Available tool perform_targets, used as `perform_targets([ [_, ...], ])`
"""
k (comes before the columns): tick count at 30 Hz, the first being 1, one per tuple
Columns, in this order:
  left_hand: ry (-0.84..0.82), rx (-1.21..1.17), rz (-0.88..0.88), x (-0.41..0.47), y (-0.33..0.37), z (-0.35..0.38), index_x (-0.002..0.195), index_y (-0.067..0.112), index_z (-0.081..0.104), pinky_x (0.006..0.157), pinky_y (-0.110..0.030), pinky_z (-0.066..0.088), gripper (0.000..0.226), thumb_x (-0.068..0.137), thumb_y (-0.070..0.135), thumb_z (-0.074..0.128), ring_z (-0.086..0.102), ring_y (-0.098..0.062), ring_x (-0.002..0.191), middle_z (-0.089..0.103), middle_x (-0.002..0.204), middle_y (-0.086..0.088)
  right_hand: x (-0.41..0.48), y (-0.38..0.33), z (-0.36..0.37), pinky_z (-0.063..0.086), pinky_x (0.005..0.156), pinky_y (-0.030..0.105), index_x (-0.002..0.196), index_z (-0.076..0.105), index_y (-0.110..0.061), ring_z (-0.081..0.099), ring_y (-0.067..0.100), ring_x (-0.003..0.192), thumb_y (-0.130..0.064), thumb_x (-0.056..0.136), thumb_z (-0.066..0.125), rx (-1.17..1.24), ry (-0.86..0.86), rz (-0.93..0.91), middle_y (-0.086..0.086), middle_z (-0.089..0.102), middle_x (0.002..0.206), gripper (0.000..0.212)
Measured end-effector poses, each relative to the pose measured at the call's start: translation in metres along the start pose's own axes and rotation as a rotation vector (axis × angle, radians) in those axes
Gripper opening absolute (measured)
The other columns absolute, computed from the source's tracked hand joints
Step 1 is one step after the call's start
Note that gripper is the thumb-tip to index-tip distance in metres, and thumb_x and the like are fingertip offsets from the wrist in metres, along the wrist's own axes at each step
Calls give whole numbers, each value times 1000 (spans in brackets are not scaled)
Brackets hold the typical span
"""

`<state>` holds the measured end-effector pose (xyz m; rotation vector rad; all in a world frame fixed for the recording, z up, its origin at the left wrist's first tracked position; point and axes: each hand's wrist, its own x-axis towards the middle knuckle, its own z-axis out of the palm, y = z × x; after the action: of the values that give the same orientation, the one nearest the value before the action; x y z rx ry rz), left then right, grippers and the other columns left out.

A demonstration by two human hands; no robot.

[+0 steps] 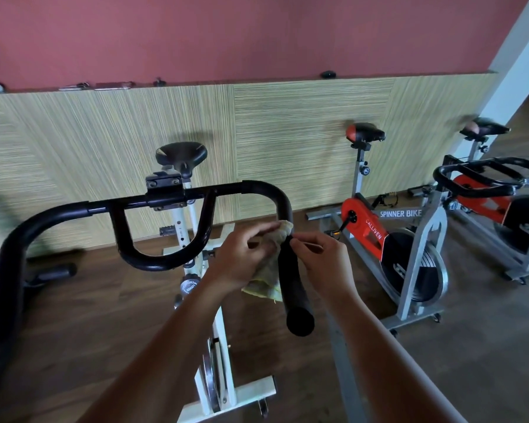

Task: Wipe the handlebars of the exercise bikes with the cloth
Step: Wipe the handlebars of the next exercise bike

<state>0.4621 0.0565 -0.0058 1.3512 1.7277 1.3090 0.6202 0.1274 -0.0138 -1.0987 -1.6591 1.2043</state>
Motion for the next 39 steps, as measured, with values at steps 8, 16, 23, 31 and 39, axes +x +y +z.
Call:
perform_targets([
  [8,118,147,-32,20,27,-1,119,35,71,98,-37,53,30,93,19,65,65,-2,107,70,118,16,7,-7,-9,56,80,23,94,77,-21,71,1,85,-20,87,75,-14,-43,-70,-11,76,87,7],
  [16,222,205,63,22,68,12,101,28,65,75,-23,52,13,90,31,72,67,-5,86,66,106,16,28,-33,-26,58,86,35,102,72,-18,74,18,93,-25,95,66,322,-191,37,2,77,93,11],
  [23,126,186,45,20,94,28,106,31,72,87,-20,52,15,99,24,61,65,8,93,70,102,18,39,-38,-49,56,62,31,104,61,-10,73,20,81,-20,95,67,590,-261,188,5,74,91,15],
  [31,226,-33,-30,27,81,30,99,16,73,86,-40,61,14,99,10,60,74,-18,90,75,92,-3,45,-13,-57,59,74,47,123,56,4,69,37,93,-14,98,57,776,-324,515,27,68,112,31],
  [39,243,7,-236,30,35,34,92,18,69,62,-24,56,11,97,10,62,69,-17,82,68,89,1,19,-6,-30,57,76,54,98,61,-27,68,27,75,-4,98,53,363,-210,277,11,75,85,24],
])
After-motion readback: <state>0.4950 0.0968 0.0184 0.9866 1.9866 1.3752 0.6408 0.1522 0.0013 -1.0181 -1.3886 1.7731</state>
